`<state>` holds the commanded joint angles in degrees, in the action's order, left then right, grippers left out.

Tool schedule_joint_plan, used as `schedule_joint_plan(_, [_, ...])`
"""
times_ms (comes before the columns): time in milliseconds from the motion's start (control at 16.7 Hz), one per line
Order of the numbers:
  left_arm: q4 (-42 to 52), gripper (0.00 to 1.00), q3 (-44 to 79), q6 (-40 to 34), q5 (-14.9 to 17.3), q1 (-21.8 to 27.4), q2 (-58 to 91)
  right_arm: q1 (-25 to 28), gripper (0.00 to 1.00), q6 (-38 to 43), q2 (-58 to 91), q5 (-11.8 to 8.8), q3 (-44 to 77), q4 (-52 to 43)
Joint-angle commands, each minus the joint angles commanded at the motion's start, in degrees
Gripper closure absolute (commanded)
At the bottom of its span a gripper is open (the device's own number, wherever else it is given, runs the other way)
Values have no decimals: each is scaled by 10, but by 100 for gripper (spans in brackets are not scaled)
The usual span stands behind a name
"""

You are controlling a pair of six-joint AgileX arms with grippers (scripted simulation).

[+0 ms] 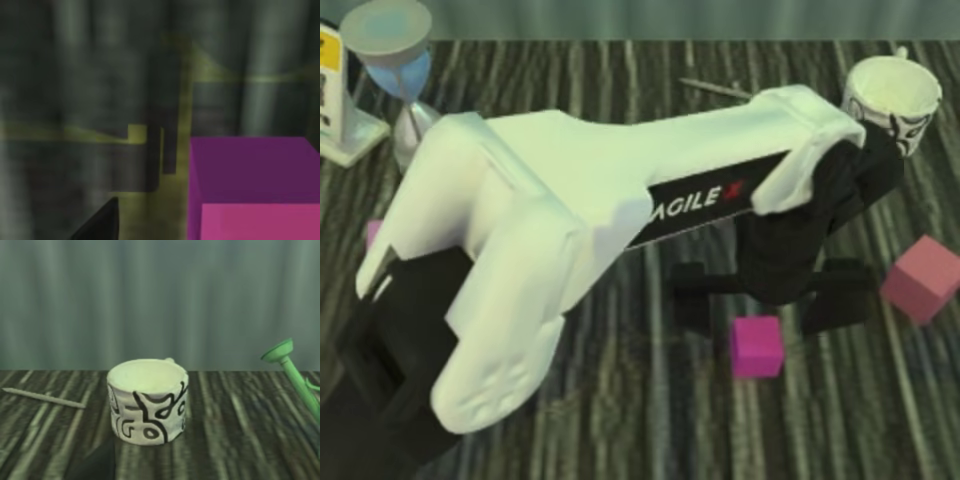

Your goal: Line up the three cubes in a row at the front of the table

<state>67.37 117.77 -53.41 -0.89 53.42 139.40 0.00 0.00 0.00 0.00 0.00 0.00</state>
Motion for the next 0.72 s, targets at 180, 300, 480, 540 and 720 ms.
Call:
schedule_joint_plan(180, [63, 0, 53, -2, 0, -4, -5, 0, 0, 0, 0, 0, 0, 0])
schedule_joint_plan(300, [103, 0, 89, -2, 0, -6, -9, 0, 0, 0, 0, 0, 0, 0])
schedule_joint_plan(480, [124, 0, 110, -2, 0, -8, -14, 0, 0, 0, 0, 0, 0, 0])
schedule_joint_plan(540, [124, 0, 110, -2, 0, -8, -14, 0, 0, 0, 0, 0, 0, 0])
schedule_joint_plan(720, [122, 0, 109, -2, 0, -5, -13, 0, 0, 0, 0, 0, 0, 0])
